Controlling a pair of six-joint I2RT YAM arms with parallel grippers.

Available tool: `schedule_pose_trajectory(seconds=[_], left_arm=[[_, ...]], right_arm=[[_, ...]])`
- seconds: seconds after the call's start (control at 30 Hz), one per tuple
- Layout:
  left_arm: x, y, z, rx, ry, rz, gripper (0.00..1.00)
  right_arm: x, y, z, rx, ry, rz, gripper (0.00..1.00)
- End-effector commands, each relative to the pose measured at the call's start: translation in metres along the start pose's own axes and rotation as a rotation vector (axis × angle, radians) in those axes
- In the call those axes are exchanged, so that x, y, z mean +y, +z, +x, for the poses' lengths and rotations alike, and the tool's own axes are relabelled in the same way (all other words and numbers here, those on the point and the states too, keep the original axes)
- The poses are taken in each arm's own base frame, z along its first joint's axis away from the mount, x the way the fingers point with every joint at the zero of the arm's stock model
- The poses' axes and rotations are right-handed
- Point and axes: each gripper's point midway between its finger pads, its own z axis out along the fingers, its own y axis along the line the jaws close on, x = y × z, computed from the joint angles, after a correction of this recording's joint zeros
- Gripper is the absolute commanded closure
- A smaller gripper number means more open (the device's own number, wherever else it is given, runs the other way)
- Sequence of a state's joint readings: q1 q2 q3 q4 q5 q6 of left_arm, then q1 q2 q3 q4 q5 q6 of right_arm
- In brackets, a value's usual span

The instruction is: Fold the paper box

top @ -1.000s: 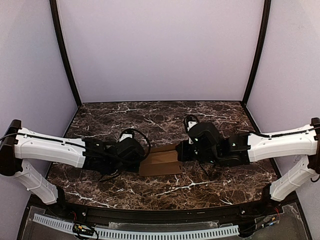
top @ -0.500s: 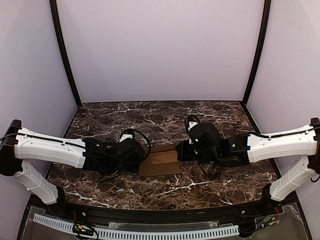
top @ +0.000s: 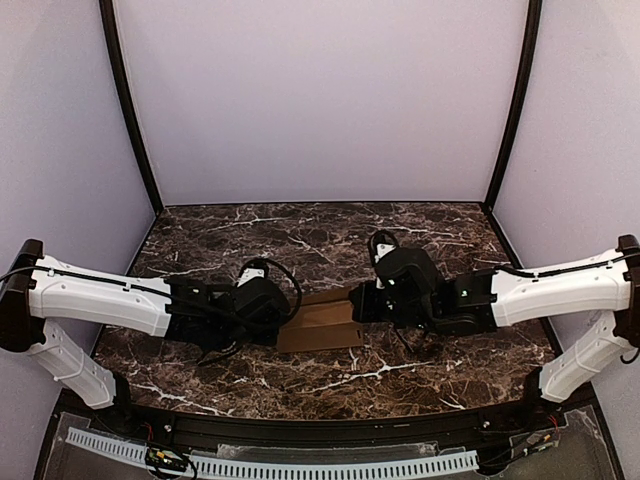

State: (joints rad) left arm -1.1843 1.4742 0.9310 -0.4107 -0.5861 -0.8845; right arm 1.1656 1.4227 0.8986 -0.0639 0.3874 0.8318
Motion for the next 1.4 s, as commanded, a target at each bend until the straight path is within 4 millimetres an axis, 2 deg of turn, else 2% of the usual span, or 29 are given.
schedule_pose_trajectory(seconds=[0.0,0.2,0.47,0.57,0.7,0.93,1.2,1.37], left_arm=[[-0.028,-0.008,-0.003,0.0,-0.002,0.1,0.99],[-0.025,-0.011,-0.004,-0.012,-0.004,0.094,0.99],[-0.026,-0.009,-0.003,-0.008,-0.003,0.092,0.99],[-0.027,-0.007,-0.002,-0.002,0.002,0.091,0.99],[-0.029,-0.008,-0.003,-0.004,0.013,0.095,0.99],[-0.034,-0.007,-0.002,0.001,0.028,0.099,0.99],[-0.036,-0.01,-0.003,-0.002,0.033,0.111,0.99],[-0.036,-0.01,-0.002,-0.002,0.029,0.112,0.99]], right_arm=[[0.023,-0.006,0.015,0.033,-0.01,-0.116,1.0],[-0.005,-0.014,0.038,0.06,-0.047,-0.091,1.0],[-0.021,-0.019,0.053,0.025,-0.036,-0.146,1.0],[-0.019,-0.02,0.048,0.005,-0.003,-0.15,1.0],[-0.006,-0.022,0.033,-0.02,0.023,-0.165,1.0],[0.006,-0.023,0.027,-0.002,0.084,-0.192,1.0],[-0.01,-0.015,0.04,0.028,0.103,-0.121,1.0],[-0.011,-0.015,0.038,0.009,0.173,-0.132,1.0]])
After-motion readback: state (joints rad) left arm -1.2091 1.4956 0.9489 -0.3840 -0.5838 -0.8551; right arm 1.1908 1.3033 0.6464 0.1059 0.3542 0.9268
